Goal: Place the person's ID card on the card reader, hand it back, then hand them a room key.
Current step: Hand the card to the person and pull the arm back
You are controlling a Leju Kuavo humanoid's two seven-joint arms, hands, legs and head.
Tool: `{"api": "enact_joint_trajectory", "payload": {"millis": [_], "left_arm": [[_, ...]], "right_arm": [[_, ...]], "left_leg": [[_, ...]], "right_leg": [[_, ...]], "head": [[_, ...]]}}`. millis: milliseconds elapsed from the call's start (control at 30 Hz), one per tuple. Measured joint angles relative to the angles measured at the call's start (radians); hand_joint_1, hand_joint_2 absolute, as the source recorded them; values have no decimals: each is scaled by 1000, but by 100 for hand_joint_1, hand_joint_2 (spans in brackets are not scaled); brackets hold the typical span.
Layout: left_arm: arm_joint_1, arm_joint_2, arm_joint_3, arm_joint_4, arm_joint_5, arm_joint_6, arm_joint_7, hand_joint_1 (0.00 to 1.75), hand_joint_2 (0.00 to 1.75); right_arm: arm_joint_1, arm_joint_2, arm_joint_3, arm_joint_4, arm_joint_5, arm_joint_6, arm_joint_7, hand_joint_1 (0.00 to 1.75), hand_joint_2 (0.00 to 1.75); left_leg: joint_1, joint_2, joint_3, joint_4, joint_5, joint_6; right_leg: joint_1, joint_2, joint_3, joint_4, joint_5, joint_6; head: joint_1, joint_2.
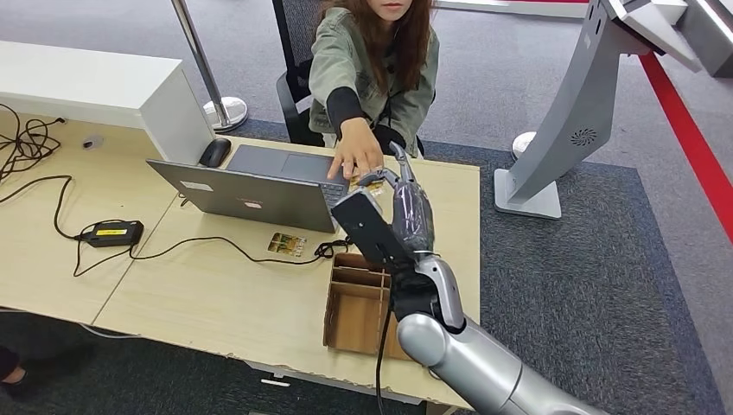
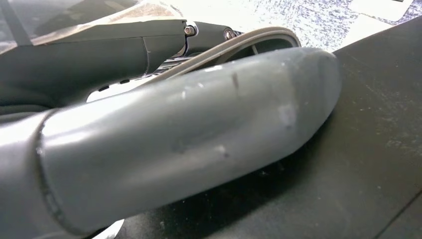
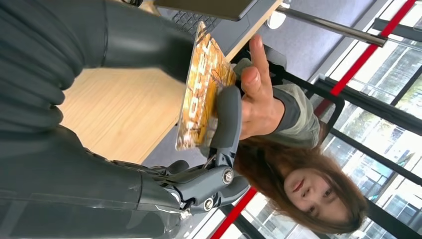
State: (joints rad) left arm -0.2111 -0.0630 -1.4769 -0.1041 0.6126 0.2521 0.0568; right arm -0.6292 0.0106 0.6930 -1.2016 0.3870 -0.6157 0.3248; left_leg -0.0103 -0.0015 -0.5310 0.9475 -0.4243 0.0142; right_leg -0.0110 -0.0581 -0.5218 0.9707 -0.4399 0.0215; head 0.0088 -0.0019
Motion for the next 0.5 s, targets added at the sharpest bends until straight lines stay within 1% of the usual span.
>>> {"api": "enact_joint_trajectory", "payload": {"millis": [200,400,500], "left_arm": [[0,0,0,0,-3,-1,0,0,0],[0,-1,-2,0,-3,1,0,0,0],[0,-1,-2,0,-1,0,0,0,0]], "right_arm": [[21,-48,-8,-97,-6,0,46,0,175],[30,-80,-23,-151,-19,-1,47,0,175],[40,-94,-25,-176,3,4,48,0,175]], "left_leg": [[0,0,0,0,0,0],[0,0,0,0,0,0],[0,0,0,0,0,0]], "right_leg": [[0,0,0,0,0,0],[0,0,0,0,0,0],[0,0,0,0,0,0]], "head": [[0,0],[0,0],[0,0]]}}
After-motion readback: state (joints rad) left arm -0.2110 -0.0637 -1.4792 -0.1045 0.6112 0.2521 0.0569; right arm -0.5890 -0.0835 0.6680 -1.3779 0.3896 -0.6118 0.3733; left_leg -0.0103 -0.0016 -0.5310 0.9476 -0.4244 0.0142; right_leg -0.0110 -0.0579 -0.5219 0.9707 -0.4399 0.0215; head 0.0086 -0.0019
